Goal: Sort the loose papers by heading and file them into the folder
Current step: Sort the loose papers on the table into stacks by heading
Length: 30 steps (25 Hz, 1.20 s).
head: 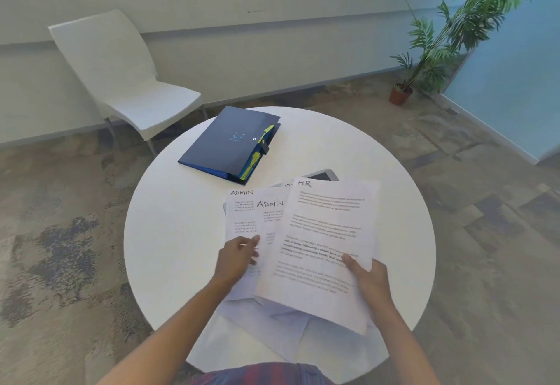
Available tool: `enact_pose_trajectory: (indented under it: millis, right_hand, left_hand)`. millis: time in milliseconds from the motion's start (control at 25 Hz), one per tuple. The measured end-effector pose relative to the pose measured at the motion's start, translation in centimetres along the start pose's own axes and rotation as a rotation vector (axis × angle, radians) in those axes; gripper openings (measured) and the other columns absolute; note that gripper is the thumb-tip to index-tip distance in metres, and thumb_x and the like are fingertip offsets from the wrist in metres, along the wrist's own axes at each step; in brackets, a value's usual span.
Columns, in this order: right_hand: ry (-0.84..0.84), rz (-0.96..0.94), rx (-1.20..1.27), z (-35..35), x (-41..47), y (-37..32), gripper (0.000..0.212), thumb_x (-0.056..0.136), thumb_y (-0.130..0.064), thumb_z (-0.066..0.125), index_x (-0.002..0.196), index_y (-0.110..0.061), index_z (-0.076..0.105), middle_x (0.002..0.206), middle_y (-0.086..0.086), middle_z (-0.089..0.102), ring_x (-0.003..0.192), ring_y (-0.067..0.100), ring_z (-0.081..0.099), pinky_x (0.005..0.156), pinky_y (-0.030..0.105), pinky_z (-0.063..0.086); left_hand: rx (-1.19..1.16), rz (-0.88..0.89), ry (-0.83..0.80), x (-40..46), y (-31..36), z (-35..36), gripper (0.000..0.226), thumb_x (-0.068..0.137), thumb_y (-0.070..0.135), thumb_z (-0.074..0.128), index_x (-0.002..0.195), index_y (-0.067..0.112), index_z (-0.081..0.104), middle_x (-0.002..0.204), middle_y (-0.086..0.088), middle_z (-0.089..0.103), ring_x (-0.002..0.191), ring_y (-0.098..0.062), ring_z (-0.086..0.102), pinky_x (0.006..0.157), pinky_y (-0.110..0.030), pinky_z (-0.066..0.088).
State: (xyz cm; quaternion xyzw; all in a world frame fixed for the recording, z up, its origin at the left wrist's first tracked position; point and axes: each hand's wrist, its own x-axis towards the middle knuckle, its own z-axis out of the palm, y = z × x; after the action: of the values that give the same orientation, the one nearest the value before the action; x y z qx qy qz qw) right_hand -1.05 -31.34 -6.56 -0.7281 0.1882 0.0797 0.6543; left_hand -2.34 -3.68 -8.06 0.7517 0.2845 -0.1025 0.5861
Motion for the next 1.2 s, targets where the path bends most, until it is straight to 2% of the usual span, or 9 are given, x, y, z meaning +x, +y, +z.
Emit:
enact_pose_trajectory:
  millis: [80,240,360,520,640,840,960,1080,1200]
  right_hand:
    - [0.056,-0.015,-0.002,-2.5,0.7,0.3,0.03,0.09,-0.014,0.072,0.119,-0.006,0.069,0.11,0.008,0.072,0.097,0.027,0.068,0.087,0.037,0.053]
    - [0.155,0.042,0.007,-7.3,2.2,1.8,0.038,0.089,-0.018,0.074,0.125,-0.009,0.066,0.11,0.003,0.071,0.107,0.031,0.066,0.1,0.046,0.05]
    - [0.179,0.084,0.024,-9.2,2.7,2.3,0.037,0.088,-0.018,0.075,0.123,-0.011,0.067,0.111,0.005,0.073,0.108,0.032,0.067,0.101,0.054,0.05]
    - [0.155,0.07,0.034,-9.8,2.8,2.0,0.035,0.089,-0.017,0.073,0.123,-0.01,0.067,0.109,0.003,0.073,0.102,0.029,0.069,0.095,0.047,0.053]
    - [0.153,0.065,0.026,-10.2,2.9,2.0,0.029,0.089,-0.017,0.073,0.117,-0.011,0.07,0.106,0.004,0.075,0.097,0.027,0.07,0.089,0.042,0.054]
    - [0.102,0.061,-0.025,-10.1,2.9,1.9,0.027,0.09,-0.019,0.072,0.116,-0.013,0.07,0.104,0.002,0.076,0.097,0.026,0.071,0.086,0.041,0.056]
    - [0.072,0.043,-0.066,-9.8,3.0,1.6,0.028,0.091,-0.018,0.071,0.118,-0.011,0.069,0.106,0.001,0.075,0.099,0.026,0.07,0.091,0.045,0.055]
    - [0.061,0.025,-0.082,-9.6,3.3,1.4,0.029,0.091,-0.018,0.071,0.119,-0.011,0.069,0.107,-0.001,0.074,0.099,0.024,0.069,0.092,0.042,0.054]
    - [0.056,0.016,-0.075,-9.6,3.6,1.2,0.027,0.092,-0.017,0.07,0.118,-0.01,0.069,0.106,-0.001,0.073,0.099,0.025,0.069,0.089,0.039,0.052]
  left_hand:
    - [0.373,-0.038,0.208,1.3,-2.1,-0.6,0.043,0.092,0.05,0.057,0.114,0.014,0.062,0.11,-0.004,0.069,0.106,-0.025,0.063,0.088,-0.038,0.049]
    - [0.714,0.015,0.246,2.4,-4.3,0.3,0.06,0.088,0.057,0.057,0.128,0.012,0.053,0.126,-0.008,0.055,0.122,-0.028,0.048,0.096,-0.041,0.04]
    - [0.769,-0.055,0.332,2.9,-3.8,1.6,0.089,0.075,0.072,0.062,0.133,0.007,0.044,0.131,-0.01,0.048,0.125,-0.029,0.043,0.097,-0.045,0.038]
    - [0.72,-0.144,0.348,3.8,-3.1,3.2,0.115,0.061,0.072,0.075,0.143,0.004,0.03,0.138,-0.012,0.044,0.129,-0.03,0.04,0.101,-0.047,0.035]
    - [0.646,-0.064,0.393,4.1,-3.3,3.8,0.087,0.068,0.048,0.08,0.134,0.006,0.042,0.13,-0.012,0.053,0.123,-0.032,0.046,0.098,-0.046,0.036]
    - [0.684,0.096,0.418,3.6,-3.0,3.8,0.025,0.087,0.022,0.06,0.107,0.008,0.062,0.106,-0.013,0.062,0.107,-0.033,0.051,0.088,-0.043,0.035]
    - [0.609,0.205,0.328,3.1,-2.8,4.5,0.012,0.093,0.013,0.052,0.098,0.005,0.059,0.098,-0.014,0.064,0.099,-0.035,0.055,0.082,-0.041,0.036]
    - [0.324,0.189,0.193,2.7,-2.9,5.3,0.016,0.096,0.009,0.046,0.105,0.006,0.058,0.102,-0.01,0.068,0.091,-0.029,0.061,0.077,-0.035,0.044]
    - [0.28,0.13,0.083,2.6,-3.0,6.0,0.022,0.096,0.013,0.045,0.114,0.013,0.058,0.113,-0.007,0.068,0.1,-0.03,0.063,0.09,-0.043,0.05]
